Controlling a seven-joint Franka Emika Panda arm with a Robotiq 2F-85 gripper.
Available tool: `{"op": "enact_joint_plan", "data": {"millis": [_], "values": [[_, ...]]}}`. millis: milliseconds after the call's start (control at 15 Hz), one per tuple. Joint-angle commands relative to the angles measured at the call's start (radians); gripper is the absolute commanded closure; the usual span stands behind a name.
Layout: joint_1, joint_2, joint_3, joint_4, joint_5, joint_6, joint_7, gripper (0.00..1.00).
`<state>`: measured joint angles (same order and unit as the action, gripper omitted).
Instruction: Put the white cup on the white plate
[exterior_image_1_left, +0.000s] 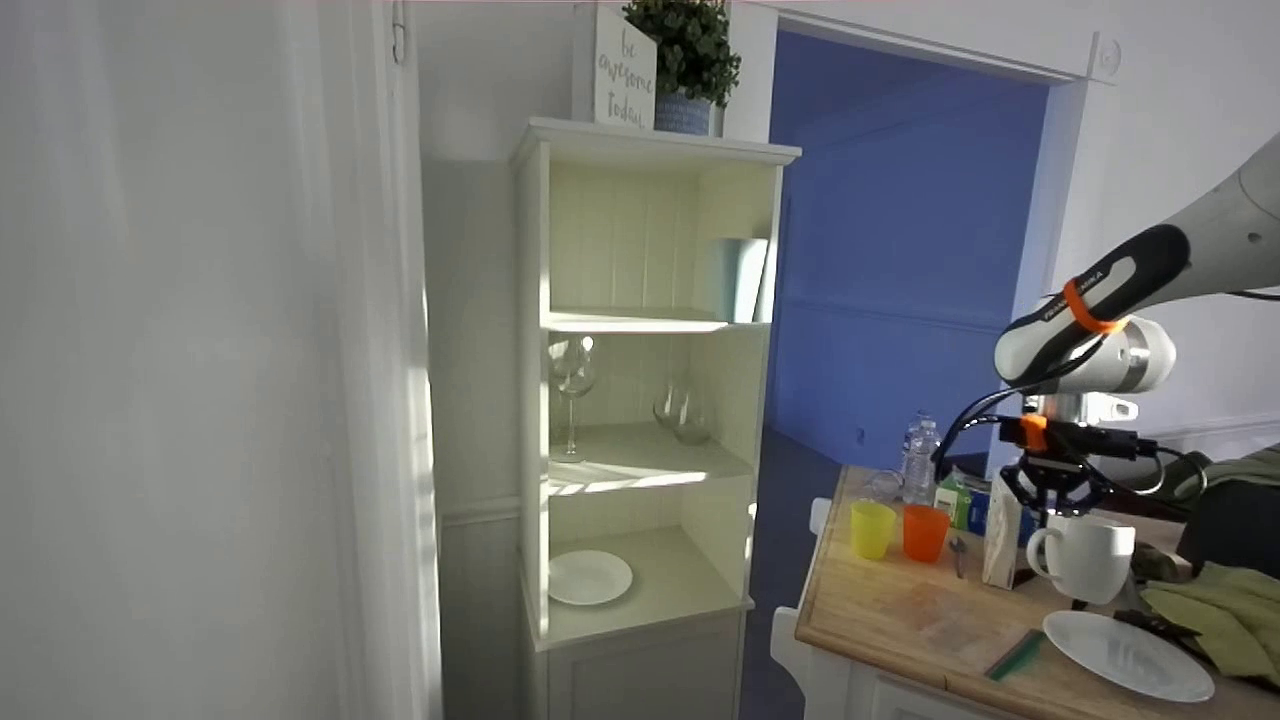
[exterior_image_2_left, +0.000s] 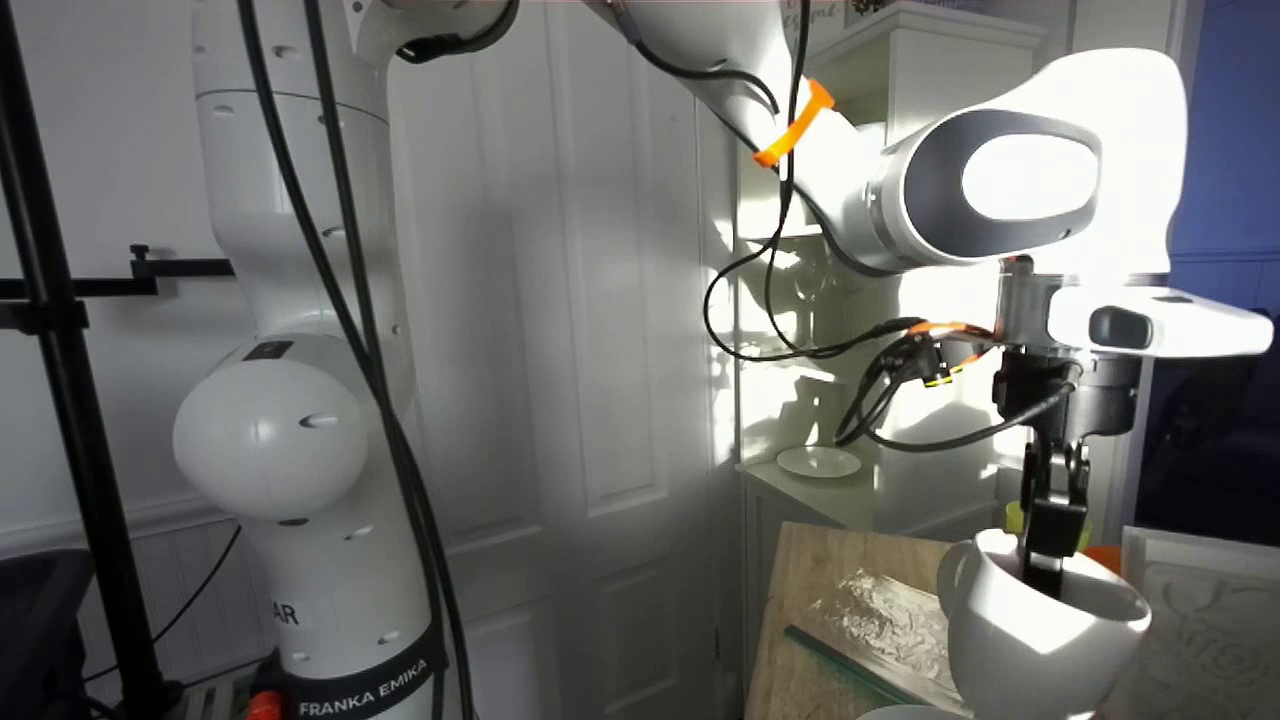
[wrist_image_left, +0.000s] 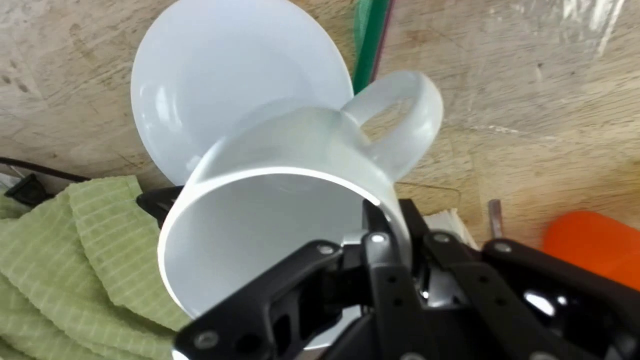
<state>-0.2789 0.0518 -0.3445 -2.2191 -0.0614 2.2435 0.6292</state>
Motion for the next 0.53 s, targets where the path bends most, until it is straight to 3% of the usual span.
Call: {"op": "enact_joint_plan", "data": {"millis": [0,467], "values": [[-0.042,-0.107,-0.022,-0.113,0.016,0.059,-0.028,0.97],[-0.086,-0.233,-0.015,-0.268,-0.038,0.187,0.012,0.97]]}}
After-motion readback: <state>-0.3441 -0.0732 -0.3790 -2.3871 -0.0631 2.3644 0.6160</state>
